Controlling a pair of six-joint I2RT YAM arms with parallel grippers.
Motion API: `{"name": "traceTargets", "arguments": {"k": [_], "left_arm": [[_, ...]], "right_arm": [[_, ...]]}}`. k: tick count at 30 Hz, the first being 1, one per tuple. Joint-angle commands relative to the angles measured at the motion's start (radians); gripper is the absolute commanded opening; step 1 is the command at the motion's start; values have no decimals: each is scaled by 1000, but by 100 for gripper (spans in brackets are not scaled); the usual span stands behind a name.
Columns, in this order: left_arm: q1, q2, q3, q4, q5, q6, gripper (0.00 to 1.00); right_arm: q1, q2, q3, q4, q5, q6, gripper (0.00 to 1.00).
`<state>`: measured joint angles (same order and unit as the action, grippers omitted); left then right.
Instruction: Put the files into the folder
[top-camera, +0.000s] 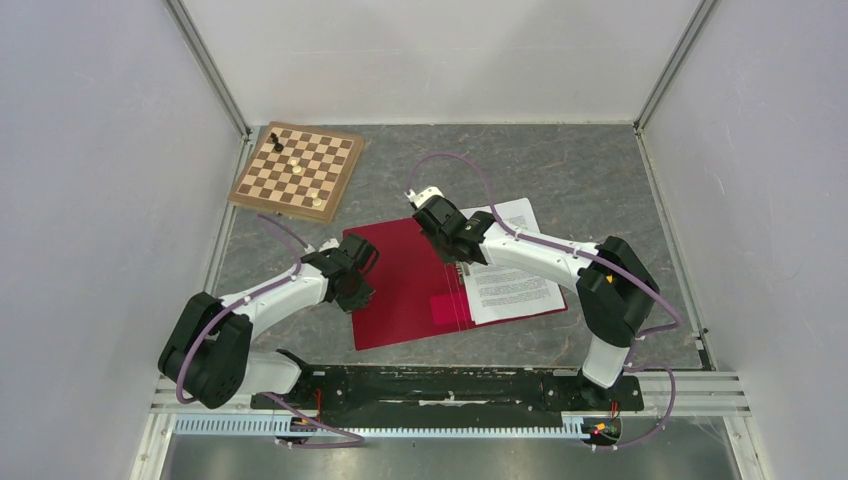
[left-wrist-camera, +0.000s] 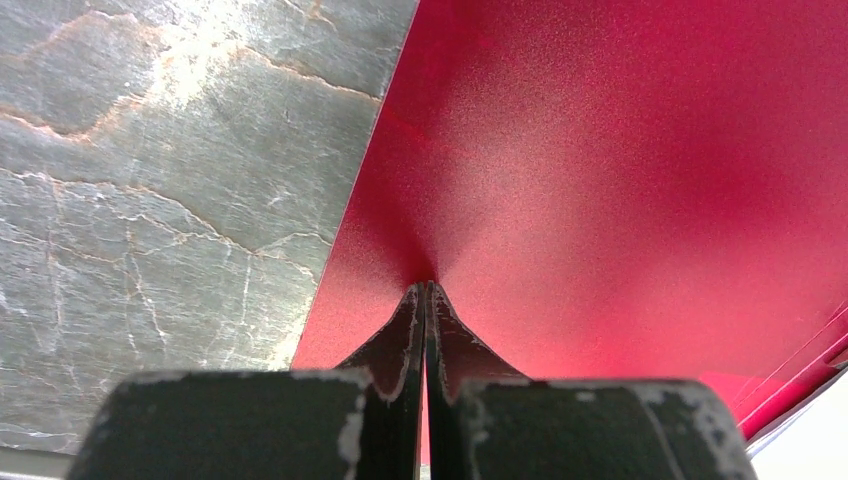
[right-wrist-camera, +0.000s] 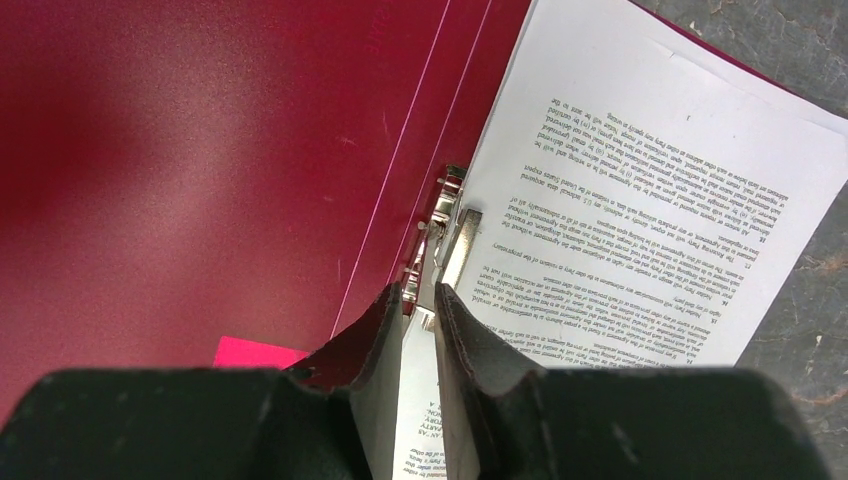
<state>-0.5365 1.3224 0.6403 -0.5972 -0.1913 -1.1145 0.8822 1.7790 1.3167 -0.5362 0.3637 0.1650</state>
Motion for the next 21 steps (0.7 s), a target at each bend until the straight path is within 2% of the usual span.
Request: {"name": "traceTargets", "arguments": {"k": [1,21], "left_arm": [[-5,33,-22,-13,-47,-48,2],[-5,15,-18,-27,-64,-58,2]], "right_arm": [[9,-5,9,5,7,-16,20],[17,-25,-17,4,13,-24,19]]}}
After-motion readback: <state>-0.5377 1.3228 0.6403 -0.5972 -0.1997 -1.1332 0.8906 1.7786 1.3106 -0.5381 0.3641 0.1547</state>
